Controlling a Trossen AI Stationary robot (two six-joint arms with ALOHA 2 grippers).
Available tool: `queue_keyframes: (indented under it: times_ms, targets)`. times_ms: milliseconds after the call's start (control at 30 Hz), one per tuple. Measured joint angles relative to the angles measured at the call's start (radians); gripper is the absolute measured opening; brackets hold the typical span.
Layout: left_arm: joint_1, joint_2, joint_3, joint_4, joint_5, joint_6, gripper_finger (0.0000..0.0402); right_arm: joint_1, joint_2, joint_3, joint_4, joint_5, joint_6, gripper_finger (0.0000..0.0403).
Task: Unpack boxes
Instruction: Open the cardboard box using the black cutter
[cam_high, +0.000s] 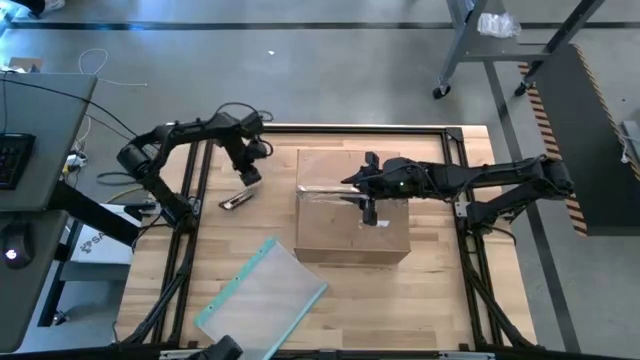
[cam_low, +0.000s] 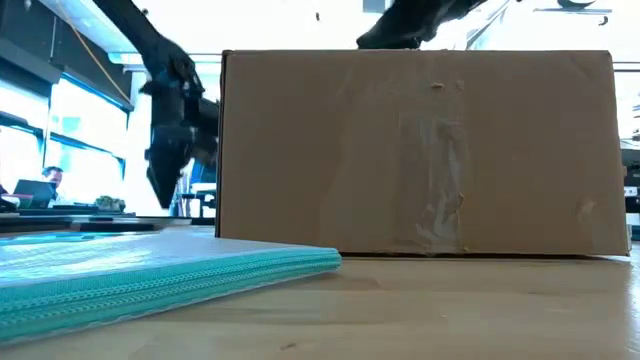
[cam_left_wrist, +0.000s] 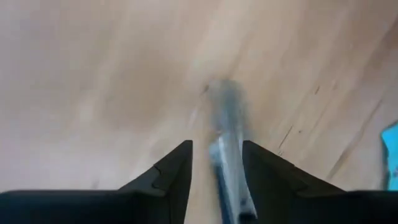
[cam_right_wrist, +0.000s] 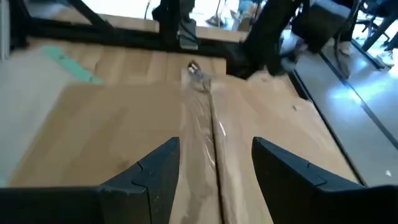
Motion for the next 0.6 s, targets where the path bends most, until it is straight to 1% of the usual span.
queue_keyframes:
  times_ms: [100,167,200,300,367,433,467,500,533,600]
  targets:
    - [-0.003,-0.099,0.044,0.006,-0.083,-0.038,0.0126,-0.007,-0.002,0.000,-0.023,0.013,-0.051,0.0185]
    - [-0.012,-0.165,0.058,0.022,-0.103,-0.079,0.0126,-0.006,-0.003,0.001,-0.031,0.053,-0.118,0.0185]
    - [-0.021,-0.199,0.059,0.037,-0.101,-0.099,0.0126,-0.005,-0.003,0.010,-0.064,0.068,-0.144,0.0185]
    - [-0.072,-0.304,0.062,0.112,-0.037,-0.161,0.0126,-0.005,0.019,0.063,-0.199,0.075,-0.197,0.0185]
    - [-0.120,-0.355,0.062,0.175,0.055,-0.188,0.0126,-0.014,0.048,0.095,-0.303,0.076,-0.222,0.0184]
    - [-0.181,-0.390,0.062,0.264,0.146,-0.224,0.0126,-0.025,0.087,0.114,-0.362,0.084,-0.226,0.0181]
    - [-0.217,-0.401,0.062,0.310,0.174,-0.252,0.0126,-0.031,0.107,0.118,-0.383,0.088,-0.231,0.0179]
    - [-0.258,-0.408,0.062,0.355,0.194,-0.280,0.0126,-0.034,0.127,0.119,-0.396,0.107,-0.237,0.0177]
    - [-0.297,-0.409,0.062,0.397,0.209,-0.297,0.0126,-0.034,0.142,0.120,-0.395,0.148,-0.235,0.0175]
    - [-0.384,-0.401,0.062,0.461,0.210,-0.313,0.0126,-0.026,0.168,0.121,-0.388,0.269,-0.216,0.0170]
